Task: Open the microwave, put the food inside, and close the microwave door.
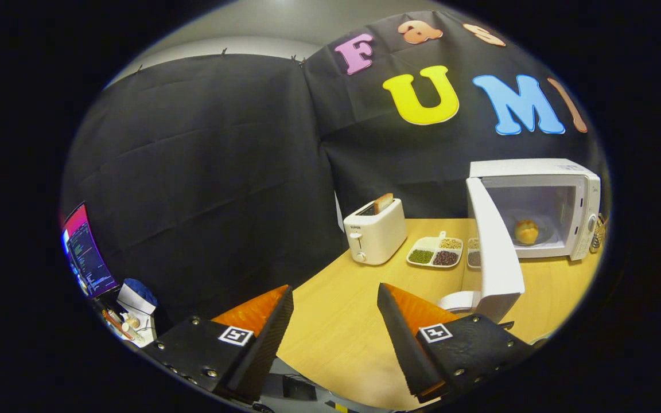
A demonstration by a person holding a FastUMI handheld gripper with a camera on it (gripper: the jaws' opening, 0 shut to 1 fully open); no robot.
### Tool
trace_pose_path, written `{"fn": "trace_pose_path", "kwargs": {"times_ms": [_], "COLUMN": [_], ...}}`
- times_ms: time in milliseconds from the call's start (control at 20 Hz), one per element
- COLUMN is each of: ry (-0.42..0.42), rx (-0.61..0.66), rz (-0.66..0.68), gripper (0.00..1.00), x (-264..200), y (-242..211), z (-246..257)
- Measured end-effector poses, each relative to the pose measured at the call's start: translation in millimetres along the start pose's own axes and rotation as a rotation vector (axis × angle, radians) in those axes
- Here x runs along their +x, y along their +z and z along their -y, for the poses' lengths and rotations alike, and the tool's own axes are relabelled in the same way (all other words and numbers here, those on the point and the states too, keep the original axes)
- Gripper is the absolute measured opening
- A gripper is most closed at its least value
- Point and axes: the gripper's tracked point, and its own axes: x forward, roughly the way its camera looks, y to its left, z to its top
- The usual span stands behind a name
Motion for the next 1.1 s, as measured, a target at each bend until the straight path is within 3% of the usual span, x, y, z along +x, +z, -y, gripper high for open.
{"fn": "trace_pose_path", "kwargs": {"times_ms": [200, 300, 450, 500, 1100], "ry": [-0.036, -0.071, -0.112, -0.137, -0.234], "rx": [-0.012, -0.003, 0.002, 0.013, 0.024], "rz": [-0.036, -0.031, -0.042, -0.014, -0.030], "gripper": [0.80, 0.22, 0.25, 0.00, 0.00], "x": [6, 3, -4, 0, -28], "y": [-18, -15, -12, -7, -9], "z": [22, 35, 55, 69, 130]}}
